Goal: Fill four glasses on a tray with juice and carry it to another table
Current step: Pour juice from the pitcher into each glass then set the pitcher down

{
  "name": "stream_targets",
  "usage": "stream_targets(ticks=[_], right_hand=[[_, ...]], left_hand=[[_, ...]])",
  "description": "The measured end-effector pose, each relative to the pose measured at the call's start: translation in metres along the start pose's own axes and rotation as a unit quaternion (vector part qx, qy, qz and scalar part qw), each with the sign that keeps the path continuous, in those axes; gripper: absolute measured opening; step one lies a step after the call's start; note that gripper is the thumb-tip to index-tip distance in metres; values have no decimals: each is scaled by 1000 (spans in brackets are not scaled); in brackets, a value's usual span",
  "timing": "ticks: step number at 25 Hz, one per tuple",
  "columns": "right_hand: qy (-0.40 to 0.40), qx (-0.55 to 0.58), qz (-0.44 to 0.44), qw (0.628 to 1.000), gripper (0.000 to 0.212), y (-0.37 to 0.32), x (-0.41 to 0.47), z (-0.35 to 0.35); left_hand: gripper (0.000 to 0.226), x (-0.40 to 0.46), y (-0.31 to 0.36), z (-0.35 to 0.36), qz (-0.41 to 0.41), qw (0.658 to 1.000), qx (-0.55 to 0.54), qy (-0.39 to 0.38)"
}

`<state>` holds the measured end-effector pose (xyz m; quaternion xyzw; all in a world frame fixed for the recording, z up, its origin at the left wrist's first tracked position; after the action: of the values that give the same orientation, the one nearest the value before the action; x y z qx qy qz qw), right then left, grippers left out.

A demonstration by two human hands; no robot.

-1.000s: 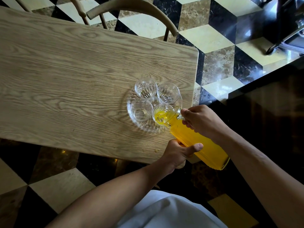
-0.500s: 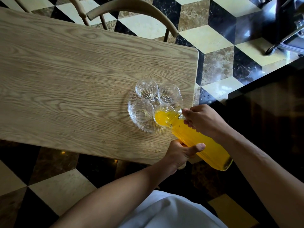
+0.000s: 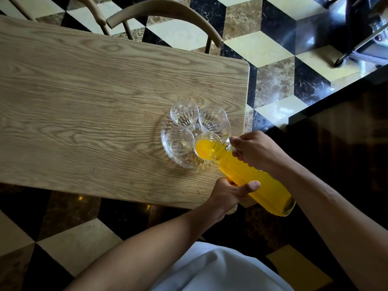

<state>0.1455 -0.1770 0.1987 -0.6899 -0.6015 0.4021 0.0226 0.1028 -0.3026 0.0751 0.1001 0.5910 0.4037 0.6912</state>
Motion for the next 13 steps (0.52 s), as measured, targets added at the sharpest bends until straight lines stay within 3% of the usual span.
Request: stream_targets(ticks=[9, 13], right_hand=[[3, 1, 8, 1000, 48, 1, -1, 0], [4, 4, 4, 1000, 48, -1, -1, -1]], left_hand=[[16, -4, 3, 0, -11, 1000, -2, -2], [33, -3, 5, 0, -7, 1000, 0, -2]])
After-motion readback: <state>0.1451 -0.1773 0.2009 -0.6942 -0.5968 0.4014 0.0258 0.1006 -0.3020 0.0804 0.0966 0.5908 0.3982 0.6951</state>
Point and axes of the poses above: each hand's wrist, its own x-axis towards the middle knuckle, its own z-axis out of the palm, y = z × x, the point moved 1 cm from there along x, towards the middle knuckle, and after that the axes turned 12 degrees about y, right-handed, at the moved point
